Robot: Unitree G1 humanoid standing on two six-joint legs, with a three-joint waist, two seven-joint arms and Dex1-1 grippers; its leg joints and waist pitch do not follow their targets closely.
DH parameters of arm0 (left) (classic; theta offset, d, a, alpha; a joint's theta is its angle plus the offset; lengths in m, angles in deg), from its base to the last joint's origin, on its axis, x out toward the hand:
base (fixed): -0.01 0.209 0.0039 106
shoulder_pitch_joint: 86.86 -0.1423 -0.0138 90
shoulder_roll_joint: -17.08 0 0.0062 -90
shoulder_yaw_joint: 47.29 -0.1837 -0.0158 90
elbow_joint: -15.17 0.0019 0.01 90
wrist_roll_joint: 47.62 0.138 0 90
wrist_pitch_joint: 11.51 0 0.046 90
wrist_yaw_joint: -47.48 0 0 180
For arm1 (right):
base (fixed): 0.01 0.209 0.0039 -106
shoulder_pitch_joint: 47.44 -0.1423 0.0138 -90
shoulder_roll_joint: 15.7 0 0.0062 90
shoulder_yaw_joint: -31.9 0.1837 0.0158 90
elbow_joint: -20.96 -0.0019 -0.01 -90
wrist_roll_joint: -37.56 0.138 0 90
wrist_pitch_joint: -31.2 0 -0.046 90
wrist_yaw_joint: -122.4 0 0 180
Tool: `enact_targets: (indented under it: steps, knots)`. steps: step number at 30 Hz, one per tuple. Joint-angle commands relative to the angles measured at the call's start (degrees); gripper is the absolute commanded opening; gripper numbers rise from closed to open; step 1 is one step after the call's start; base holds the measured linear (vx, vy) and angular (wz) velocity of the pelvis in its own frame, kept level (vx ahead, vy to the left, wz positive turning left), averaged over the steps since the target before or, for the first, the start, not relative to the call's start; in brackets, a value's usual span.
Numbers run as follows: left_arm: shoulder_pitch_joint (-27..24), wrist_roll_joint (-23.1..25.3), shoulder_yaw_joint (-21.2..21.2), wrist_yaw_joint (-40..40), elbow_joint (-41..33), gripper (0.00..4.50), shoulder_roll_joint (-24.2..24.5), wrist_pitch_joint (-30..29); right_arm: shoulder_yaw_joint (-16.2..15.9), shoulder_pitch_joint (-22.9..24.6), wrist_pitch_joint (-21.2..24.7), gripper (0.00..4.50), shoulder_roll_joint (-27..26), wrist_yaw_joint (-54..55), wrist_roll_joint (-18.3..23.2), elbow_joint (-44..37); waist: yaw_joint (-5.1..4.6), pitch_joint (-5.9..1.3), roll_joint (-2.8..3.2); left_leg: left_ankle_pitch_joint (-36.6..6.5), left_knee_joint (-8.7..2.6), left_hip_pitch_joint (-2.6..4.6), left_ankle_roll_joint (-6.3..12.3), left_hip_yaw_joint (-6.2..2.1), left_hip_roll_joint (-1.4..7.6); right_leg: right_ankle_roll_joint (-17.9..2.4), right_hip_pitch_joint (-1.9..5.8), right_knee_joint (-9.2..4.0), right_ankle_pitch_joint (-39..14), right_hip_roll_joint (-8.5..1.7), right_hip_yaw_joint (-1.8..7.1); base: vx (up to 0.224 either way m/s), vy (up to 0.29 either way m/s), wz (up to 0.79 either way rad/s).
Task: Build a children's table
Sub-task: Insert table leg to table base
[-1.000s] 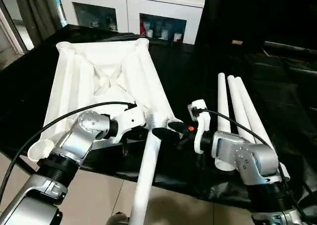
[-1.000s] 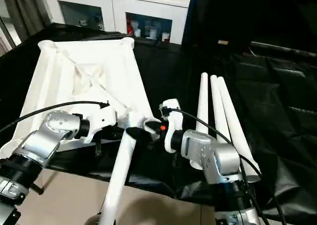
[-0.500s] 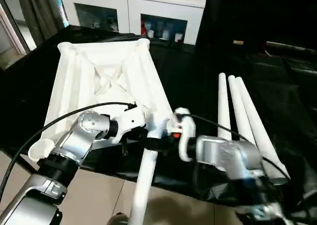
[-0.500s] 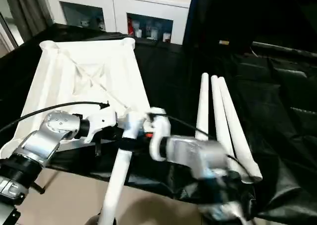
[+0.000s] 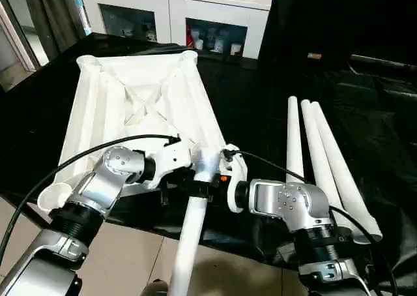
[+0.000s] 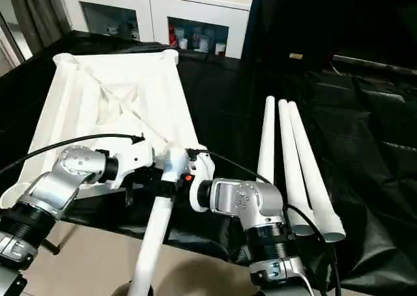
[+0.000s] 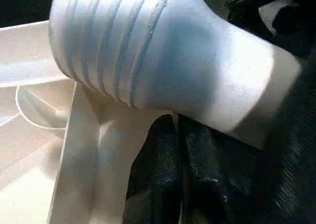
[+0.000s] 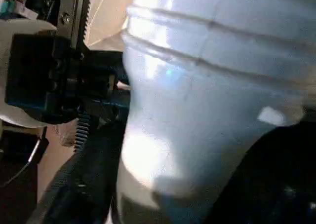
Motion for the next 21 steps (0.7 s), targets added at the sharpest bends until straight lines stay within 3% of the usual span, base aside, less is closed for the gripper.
enact_targets:
  steps: [1, 8, 10, 16, 21]
  knots:
    - [0.07, 2.4, -2.11, -0.09, 1.11, 0.0, -0.07, 0.0, 2.44, -0.73, 1.01, 3.05, -0.24, 1.15, 1.64, 0.54, -0.45, -4.05, 1.32, -17.62, -4.23, 2.35, -7.77, -1.29, 1.94, -7.74, 0.51, -4.84, -7.0, -4.91, 2.56, 0.0, 0.0, 0.0]
    - [0.51, 2.44, -2.05, -0.31, 2.08, 0.0, -0.23, 0.78, 4.73, -1.1, 1.65, 2.43, -0.78, 1.67, 2.85, 0.7, -0.44, -4.01, 1.45, -18.35, -4.29, 2.37, -8.11, -1.33, 1.93, -7.52, 0.45, -5.0, -8.27, -4.94, 2.59, 0.0, 0.0, 0.0]
    - [1.05, 2.72, -2.02, -0.72, 3.06, 0.0, -0.24, 1.76, 7.69, -1.27, 2.43, 2.29, -1.46, 2.5, 4.56, 0.0, -0.46, -3.97, 1.49, -19.1, -4.34, 2.45, -8.22, -1.38, 1.96, -7.46, 0.34, -5.08, -9.52, -5.01, 2.6, 0.0, 0.0, 0.0]
    - [1.82, 2.59, -1.91, -0.49, 4.25, 0.0, -0.24, 2.75, 10.86, -0.91, 4.17, 1.98, -0.72, 3.61, 6.67, -2.36, -0.34, -4.13, 1.51, -17.55, -4.3, 2.37, -8.35, -1.35, 1.99, -7.19, 0.54, -4.89, -6.99, -4.97, 2.54, 0.0, 0.0, 0.0]
    - [4.76, 1.6, -0.16, -2.37, 7.92, 0.0, -1.47, 7.4, 18.82, -0.7, 8.3, 1.95, 1.83, 5.28, 10.88, -8.52, 0.03, -4.28, 1.56, -15.73, -4.05, 2.44, -8.05, -1.16, 1.87, -6.64, 0.76, -4.81, -4.63, -4.85, 2.59, 0.0, 0.0, 0.0]
